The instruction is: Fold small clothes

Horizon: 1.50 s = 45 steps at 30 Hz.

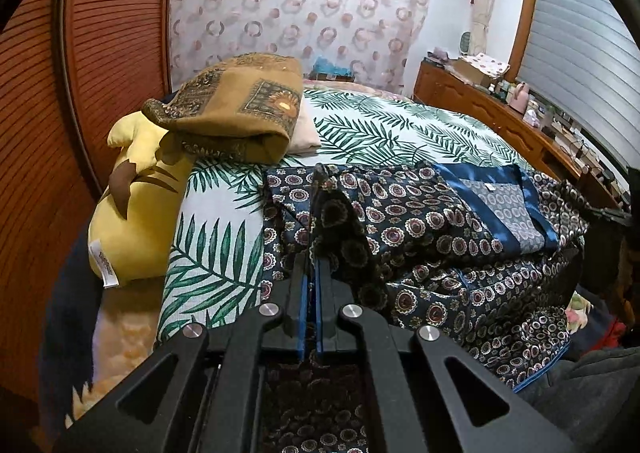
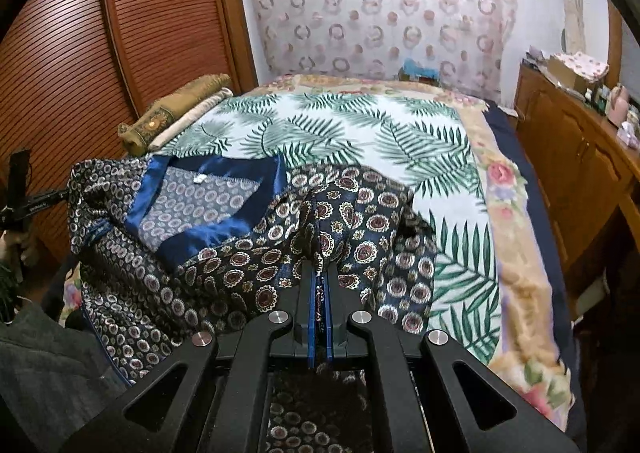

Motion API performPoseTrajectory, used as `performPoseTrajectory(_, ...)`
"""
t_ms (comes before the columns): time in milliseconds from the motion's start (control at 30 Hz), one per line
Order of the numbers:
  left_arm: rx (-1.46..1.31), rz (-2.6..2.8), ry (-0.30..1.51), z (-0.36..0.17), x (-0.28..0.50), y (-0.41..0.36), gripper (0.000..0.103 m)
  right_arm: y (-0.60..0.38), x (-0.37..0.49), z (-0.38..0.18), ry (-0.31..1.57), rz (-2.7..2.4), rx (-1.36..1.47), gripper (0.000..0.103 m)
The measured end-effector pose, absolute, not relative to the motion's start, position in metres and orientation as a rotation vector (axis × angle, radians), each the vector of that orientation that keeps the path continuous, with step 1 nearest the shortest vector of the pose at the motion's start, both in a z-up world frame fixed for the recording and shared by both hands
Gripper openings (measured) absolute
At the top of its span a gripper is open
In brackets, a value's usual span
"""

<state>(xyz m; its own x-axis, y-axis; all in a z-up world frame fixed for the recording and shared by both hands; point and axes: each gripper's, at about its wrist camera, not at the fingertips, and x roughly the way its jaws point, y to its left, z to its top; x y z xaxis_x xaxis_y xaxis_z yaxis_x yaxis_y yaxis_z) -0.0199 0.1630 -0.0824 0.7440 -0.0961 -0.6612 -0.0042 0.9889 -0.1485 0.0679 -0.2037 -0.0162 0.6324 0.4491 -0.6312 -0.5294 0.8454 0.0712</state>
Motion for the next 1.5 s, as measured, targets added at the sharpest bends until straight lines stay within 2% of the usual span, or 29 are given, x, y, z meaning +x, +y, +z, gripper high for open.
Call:
performPoseTrajectory(200,-0.139,-0.055,0.677,-0.066,-0.031,0.165,0.003,-0.2,0.068,-0.02,0.711,0.565,-0.136,0.003)
performPoseTrajectory(233,-0.138,-0.054,0.66,-0.061,-0.032,0.165,0.009,-0.202,0.07,-0.022,0.714,0.568,-0.135,0.003)
performPoseTrajectory(267,-0.139,-0.052,0.646,-0.057,-0.033,0.166,0.022,-0.203,0.07,-0.023,0.716,0.574,-0.135,0.003)
performPoseTrajectory(300,-0.142,-0.053,0.636,-0.055,-0.033,0.167,0.026,-0.203,0.07,-0.023,0.715,0.576,-0.133,0.003)
performPoseTrajectory(367,-0.145,-0.062,0.619,-0.048,-0.028,0.17,0.046,-0.206,0.072,-0.023,0.723,0.583,-0.119,0.003)
performPoseTrajectory(433,-0.133,-0.069,0.62,-0.045,-0.018,0.172,0.058,-0.207,0.071,-0.021,0.717,0.589,-0.119,0.003)
performPoseTrajectory(467,-0.13,-0.07,0.617,-0.044,-0.014,0.172,0.065,-0.207,0.071,-0.02,0.71,0.592,-0.123,0.008)
performPoseTrajectory(500,-0.128,-0.074,0.618,-0.044,-0.007,0.174,0.067,-0.208,0.07,-0.017,0.701,0.593,-0.125,0.011)
performPoseTrajectory(567,-0.128,-0.077,0.628,-0.044,0.009,0.179,0.067,-0.211,0.07,-0.013,0.677,0.595,-0.127,0.018)
performPoseTrajectory(600,-0.127,-0.072,0.632,-0.045,0.015,0.181,0.067,-0.213,0.07,-0.01,0.663,0.592,-0.126,0.027)
performPoseTrajectory(700,-0.118,-0.031,0.654,-0.049,0.038,0.189,0.067,-0.217,0.076,-0.002,0.633,0.584,-0.118,0.045)
performPoseTrajectory(767,-0.11,-0.029,0.675,-0.053,0.054,0.193,0.067,-0.219,0.084,0.002,0.615,0.567,-0.126,0.049)
performPoseTrajectory(1133,-0.088,-0.015,0.809,-0.089,0.107,0.205,0.067,-0.209,0.182,-0.03,0.709,0.491,-0.075,0.05)
performPoseTrajectory(1333,-0.091,-0.038,0.844,-0.098,0.113,0.2,0.067,-0.199,0.201,-0.045,0.737,0.481,-0.081,0.05)
performPoseTrajectory(1433,-0.085,-0.05,0.863,-0.103,0.115,0.196,0.067,-0.197,0.206,-0.049,0.747,0.467,-0.088,0.057)
performPoseTrajectory(1500,-0.083,-0.056,0.864,-0.105,0.115,0.195,0.062,-0.197,0.208,-0.053,0.756,0.461,-0.094,0.059)
